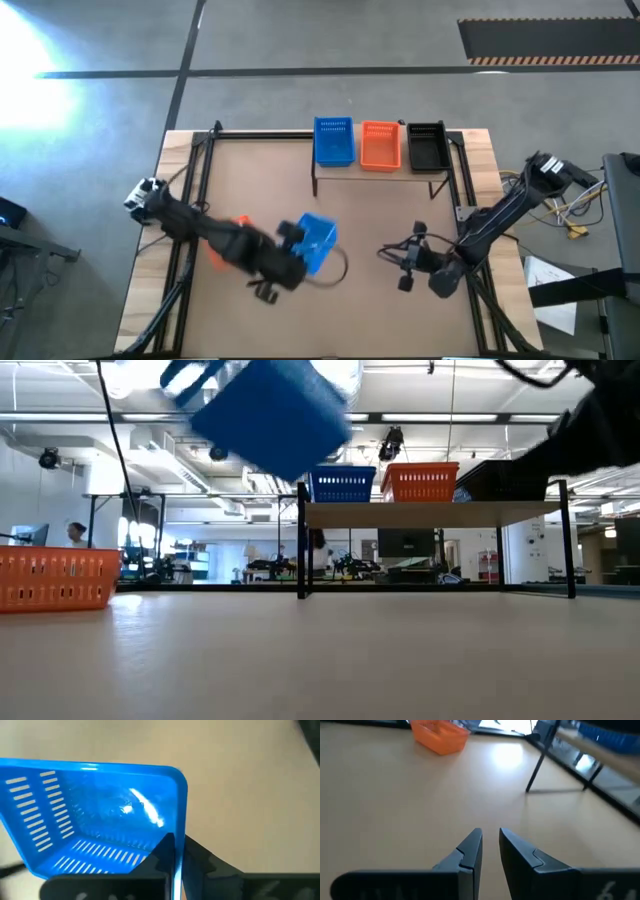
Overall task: Stack baskets on shelf by color
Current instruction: Stack the blue bin on top of the other blue bin on the shelf
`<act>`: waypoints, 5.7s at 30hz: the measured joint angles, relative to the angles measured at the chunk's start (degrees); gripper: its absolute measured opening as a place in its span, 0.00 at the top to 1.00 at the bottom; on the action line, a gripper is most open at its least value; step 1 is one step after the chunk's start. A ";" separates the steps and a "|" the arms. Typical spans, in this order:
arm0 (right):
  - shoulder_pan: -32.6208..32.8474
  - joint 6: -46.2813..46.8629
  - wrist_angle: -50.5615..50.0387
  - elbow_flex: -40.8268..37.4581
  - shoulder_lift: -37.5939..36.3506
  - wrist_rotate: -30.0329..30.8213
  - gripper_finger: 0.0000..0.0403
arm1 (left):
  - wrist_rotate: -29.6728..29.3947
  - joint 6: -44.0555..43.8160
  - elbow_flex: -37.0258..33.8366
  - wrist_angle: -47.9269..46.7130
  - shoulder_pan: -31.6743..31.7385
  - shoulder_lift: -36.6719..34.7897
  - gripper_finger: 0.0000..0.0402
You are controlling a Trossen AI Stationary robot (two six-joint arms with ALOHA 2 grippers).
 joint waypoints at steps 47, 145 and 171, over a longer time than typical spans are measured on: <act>0.09 2.68 3.34 4.33 13.27 6.00 0.85 | 7.35 13.29 10.30 12.70 42.07 5.16 1.00; 0.07 2.66 3.32 4.26 13.27 5.99 0.85 | -4.90 25.94 9.31 19.49 36.15 7.07 0.93; 0.07 2.59 3.33 4.26 13.27 6.01 0.85 | -20.79 29.11 10.97 18.80 30.64 8.30 1.00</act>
